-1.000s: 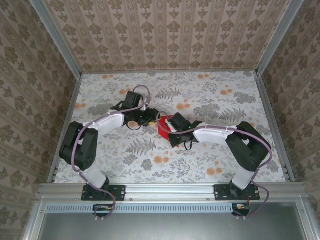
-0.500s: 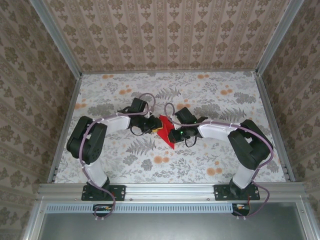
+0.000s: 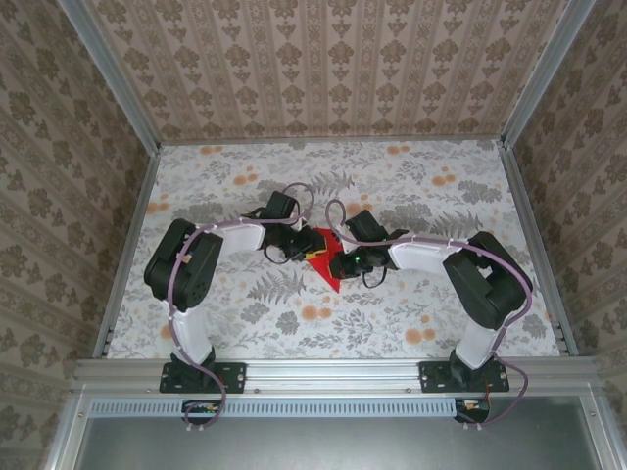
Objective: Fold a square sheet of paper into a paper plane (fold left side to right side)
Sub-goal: Fourth fold the wing at the center of the table.
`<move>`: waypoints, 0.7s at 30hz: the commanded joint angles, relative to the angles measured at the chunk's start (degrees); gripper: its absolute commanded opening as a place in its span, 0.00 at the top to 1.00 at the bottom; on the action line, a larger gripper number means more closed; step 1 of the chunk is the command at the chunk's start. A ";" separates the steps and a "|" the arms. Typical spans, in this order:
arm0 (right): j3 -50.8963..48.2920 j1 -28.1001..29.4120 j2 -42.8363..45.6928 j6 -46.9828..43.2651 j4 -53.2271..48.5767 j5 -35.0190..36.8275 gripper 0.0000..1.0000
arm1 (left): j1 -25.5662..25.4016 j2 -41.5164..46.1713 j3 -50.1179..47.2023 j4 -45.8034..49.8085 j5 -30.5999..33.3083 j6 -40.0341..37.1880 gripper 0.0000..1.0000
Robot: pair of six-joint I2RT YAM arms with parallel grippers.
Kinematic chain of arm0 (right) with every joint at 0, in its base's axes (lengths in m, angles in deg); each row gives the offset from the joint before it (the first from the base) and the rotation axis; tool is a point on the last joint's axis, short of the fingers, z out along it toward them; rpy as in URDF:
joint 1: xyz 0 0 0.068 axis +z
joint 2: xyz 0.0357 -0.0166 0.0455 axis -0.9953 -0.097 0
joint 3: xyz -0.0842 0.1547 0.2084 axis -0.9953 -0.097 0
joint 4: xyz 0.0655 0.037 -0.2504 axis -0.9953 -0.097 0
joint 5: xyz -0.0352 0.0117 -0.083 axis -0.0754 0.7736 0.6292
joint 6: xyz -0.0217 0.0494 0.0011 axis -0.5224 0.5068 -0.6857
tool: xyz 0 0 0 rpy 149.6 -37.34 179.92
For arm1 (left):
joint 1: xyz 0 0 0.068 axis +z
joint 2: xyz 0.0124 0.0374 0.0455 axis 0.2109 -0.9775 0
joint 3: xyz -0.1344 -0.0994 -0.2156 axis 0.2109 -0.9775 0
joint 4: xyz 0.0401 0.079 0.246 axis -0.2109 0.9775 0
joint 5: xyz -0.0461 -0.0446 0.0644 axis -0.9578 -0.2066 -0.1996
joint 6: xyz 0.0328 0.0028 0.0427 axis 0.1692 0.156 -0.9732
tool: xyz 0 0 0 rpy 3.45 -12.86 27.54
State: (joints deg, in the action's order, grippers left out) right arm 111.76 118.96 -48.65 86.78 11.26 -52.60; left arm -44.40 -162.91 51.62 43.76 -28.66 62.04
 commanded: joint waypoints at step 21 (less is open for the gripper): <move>-2.87 -4.34 4.49 3.26 4.05 -6.43 0.71 | -0.47 -3.55 2.08 1.60 0.65 0.85 0.70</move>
State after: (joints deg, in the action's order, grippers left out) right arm 110.16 116.29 -48.08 88.51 12.98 -55.51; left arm -44.73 -165.55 52.71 43.63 -28.84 62.30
